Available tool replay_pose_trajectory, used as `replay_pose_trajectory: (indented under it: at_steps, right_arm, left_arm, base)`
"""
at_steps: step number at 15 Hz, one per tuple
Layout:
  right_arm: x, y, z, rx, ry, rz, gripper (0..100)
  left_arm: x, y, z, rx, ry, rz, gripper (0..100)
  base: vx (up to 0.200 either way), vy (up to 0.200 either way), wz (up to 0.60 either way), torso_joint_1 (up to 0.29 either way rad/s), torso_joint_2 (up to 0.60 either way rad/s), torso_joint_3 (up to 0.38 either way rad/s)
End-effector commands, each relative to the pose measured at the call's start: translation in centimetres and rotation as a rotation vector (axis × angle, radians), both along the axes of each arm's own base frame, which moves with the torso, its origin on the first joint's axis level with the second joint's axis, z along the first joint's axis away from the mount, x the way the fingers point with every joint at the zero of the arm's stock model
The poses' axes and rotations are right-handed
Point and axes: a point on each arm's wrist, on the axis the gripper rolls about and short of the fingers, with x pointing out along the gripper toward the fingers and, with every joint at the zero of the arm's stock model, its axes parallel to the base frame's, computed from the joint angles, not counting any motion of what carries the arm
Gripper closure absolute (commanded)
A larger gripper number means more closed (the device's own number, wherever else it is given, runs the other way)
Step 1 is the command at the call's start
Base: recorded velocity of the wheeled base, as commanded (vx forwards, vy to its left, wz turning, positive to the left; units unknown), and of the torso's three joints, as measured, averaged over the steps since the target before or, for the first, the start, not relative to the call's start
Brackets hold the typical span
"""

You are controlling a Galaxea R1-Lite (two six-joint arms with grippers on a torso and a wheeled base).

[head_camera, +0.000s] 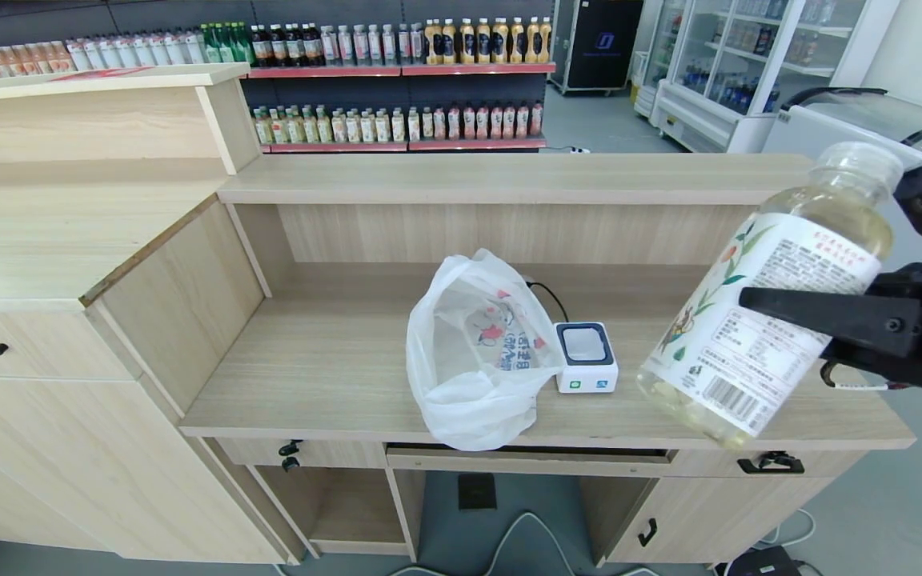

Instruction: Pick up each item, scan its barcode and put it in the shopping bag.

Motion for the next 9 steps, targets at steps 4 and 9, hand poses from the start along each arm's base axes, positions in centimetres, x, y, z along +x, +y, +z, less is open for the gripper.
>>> replay_pose_trajectory:
  at_steps: [4,9]
  right_arm:
    - [-3.0,2.4,2.5,0.044,-0.058,0.17,100]
    - [-3.6,3.0,2.2,0.045,-0.011,0.186,100]
  left_arm:
    - [0.0,0.0,0.0,0.0,0.0,0.001,100]
    - [0.0,0.0,0.0,0.0,0.0,0.001,100]
  base:
    - [0.0,0.0,0.0,0.0,0.0,0.0]
    - [0.0,0.0,0.0,0.0,0.0,0.0]
